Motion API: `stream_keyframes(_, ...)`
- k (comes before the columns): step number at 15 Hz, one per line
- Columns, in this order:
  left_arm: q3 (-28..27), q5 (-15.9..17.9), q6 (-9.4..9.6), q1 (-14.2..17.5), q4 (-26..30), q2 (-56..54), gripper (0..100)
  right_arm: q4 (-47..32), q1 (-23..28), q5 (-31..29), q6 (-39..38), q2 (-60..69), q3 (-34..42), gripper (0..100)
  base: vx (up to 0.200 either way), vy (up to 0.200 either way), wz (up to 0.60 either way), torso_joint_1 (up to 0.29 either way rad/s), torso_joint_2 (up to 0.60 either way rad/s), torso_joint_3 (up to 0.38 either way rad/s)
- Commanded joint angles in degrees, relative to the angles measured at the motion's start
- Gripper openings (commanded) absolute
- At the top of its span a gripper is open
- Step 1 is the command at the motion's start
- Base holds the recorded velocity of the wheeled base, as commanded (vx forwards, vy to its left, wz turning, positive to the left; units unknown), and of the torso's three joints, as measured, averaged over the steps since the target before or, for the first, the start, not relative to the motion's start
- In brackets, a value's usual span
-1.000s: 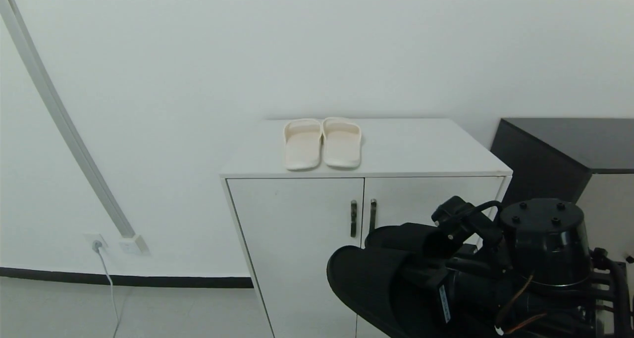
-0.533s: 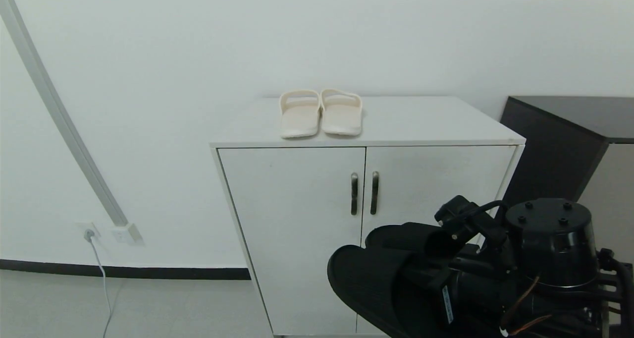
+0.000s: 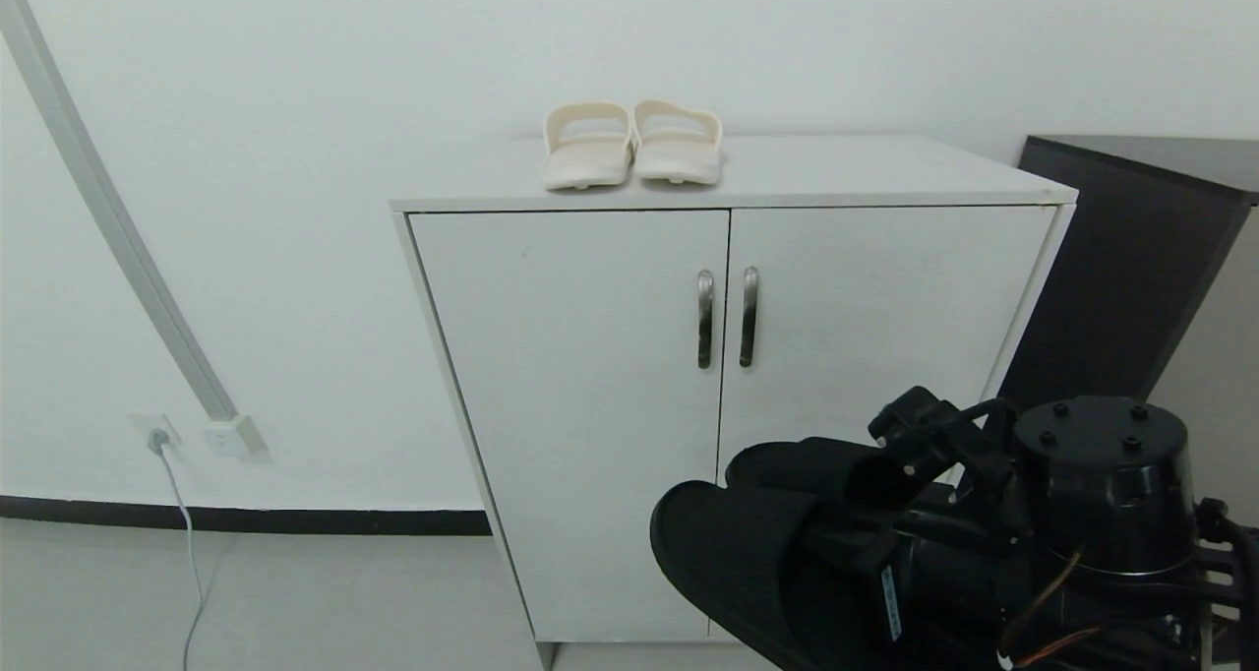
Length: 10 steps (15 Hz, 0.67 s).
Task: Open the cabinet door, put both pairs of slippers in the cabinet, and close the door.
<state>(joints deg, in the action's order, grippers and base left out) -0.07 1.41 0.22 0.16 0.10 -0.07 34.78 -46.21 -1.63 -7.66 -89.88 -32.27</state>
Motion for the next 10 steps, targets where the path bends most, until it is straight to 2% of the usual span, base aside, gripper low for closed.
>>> stream_keyframes(1, 0.0, 0.3, 0.13, 0.0, 0.1, 0.2, 100, 0.1, 0.0, 0.1, 0.0, 0.1, 0.4, 0, 0.000, 0.000, 0.00, -0.046, 0.45, 0.383)
stream_keyframes(3, 0.0, 0.4, 0.04, -0.1, 0.1, 0.5, 100, 0.1, 0.0, 0.2, 0.0, -0.1, 0.5, 0, 0.000, 0.000, 0.00, -0.015, 0.36, 0.322)
stream_keyframes(5, -1.1, 0.5, -0.31, -0.1, -0.2, 0.9, 100, 0.1, 0.0, 0.2, 0.0, -0.3, 0.6, 0, 0.000, 0.000, 0.00, 0.000, 0.00, 0.000)
stream_keyframes(6, -5.5, 0.8, -2.07, -0.2, 0.2, 2.4, 100, 0.1, 0.0, 0.2, 0.0, -0.2, 0.6, 0, 0.000, 0.000, 0.00, 0.000, 0.00, 0.000)
stream_keyframes(7, -10.1, 1.6, -7.07, -0.9, 0.7, 6.7, 100, 0.1, 0.0, 0.3, 0.0, -0.2, 0.6, 0, 0.000, 0.000, 0.00, 0.000, 0.00, 0.000)
stream_keyframes(8, -11.4, 2.7, -8.04, -1.2, 0.6, 10.1, 100, 0.1, 0.0, 0.3, 0.0, -0.1, 0.6, 0, 0.000, 0.000, 0.00, 0.000, 0.00, 0.000)
stream_keyframes(10, -12.4, 9.7, -7.69, -1.2, -4.0, 23.5, 100, 0.1, -0.2, 0.3, 0.5, -0.1, 0.9, 0, 0.000, 0.000, 0.00, 0.000, 0.00, 0.000)
